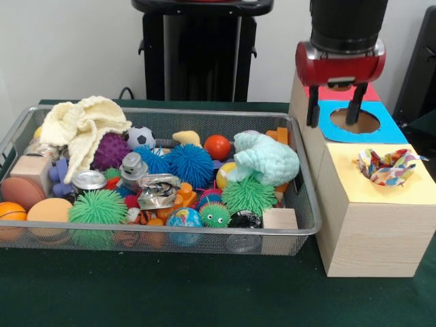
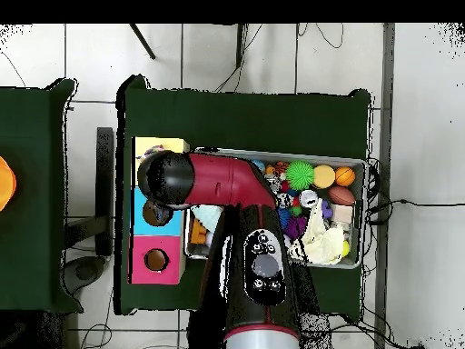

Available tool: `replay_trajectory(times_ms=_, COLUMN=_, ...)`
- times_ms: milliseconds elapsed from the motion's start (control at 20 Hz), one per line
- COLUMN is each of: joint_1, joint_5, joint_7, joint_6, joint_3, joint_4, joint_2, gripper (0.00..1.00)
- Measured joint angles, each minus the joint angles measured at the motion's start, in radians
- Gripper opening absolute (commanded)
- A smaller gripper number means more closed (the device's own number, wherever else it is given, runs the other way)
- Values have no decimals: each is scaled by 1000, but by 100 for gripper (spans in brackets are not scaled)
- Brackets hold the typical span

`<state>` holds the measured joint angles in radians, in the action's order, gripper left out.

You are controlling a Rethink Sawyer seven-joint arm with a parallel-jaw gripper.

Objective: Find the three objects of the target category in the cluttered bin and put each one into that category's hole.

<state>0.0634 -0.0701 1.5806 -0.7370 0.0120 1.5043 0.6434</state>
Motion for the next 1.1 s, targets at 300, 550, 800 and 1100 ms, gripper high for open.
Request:
replay_trajectory(times_ms=300, joint_1=-8, joint_5=-1, joint_7=0, joint_6=31, joint_3=0, joint_4=0, joint_2=-41, gripper=100)
replay_trajectory(times_ms=550, joint_1=-35, joint_5=-3, joint_7=0, joint_6=31, joint_3=-1, joint_4=-2, joint_2=-47, gripper=100)
replay_trajectory(times_ms=800, joint_1=-56, joint_5=-3, joint_7=0, joint_6=31, joint_3=-2, joint_4=-7, joint_2=-47, gripper=100)
replay_trajectory(times_ms=1100, joint_1=-67, joint_5=-2, joint_7=0, joint_6=31, joint_3=-14, joint_4=-25, joint_2=-42, gripper=100)
